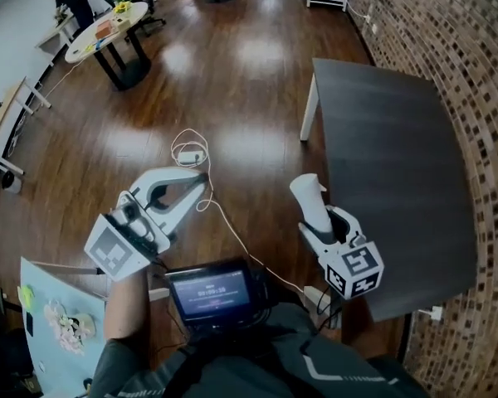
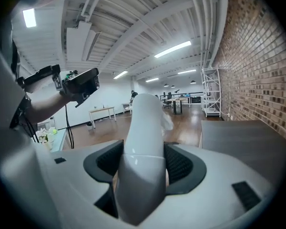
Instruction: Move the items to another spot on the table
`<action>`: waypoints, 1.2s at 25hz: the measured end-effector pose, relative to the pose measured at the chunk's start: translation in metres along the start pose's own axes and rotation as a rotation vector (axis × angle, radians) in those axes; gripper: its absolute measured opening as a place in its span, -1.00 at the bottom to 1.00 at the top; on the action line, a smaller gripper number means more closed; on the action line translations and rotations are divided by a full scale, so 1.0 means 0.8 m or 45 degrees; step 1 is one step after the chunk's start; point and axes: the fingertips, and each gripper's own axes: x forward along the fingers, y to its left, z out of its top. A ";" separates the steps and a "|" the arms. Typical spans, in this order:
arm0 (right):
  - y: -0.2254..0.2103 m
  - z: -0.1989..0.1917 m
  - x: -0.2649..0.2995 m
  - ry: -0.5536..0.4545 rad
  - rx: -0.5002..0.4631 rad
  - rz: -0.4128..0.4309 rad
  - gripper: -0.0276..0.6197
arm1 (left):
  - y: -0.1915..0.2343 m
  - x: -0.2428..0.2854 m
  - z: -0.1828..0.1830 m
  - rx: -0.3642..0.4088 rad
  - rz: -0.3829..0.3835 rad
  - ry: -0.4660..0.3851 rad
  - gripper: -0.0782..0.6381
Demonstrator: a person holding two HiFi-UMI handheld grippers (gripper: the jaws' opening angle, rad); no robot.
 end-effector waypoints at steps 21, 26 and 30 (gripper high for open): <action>-0.126 0.069 0.036 -0.098 0.236 -0.688 -0.07 | 0.148 0.236 -0.110 -0.122 -0.760 -0.393 -0.80; -0.170 0.072 0.085 -0.078 0.266 -0.839 -0.07 | 0.191 0.254 -0.173 -0.201 -0.862 -0.461 -0.80; -0.203 0.106 0.112 -0.063 0.312 -0.916 -0.07 | 0.242 0.277 -0.183 -0.234 -0.933 -0.477 -0.80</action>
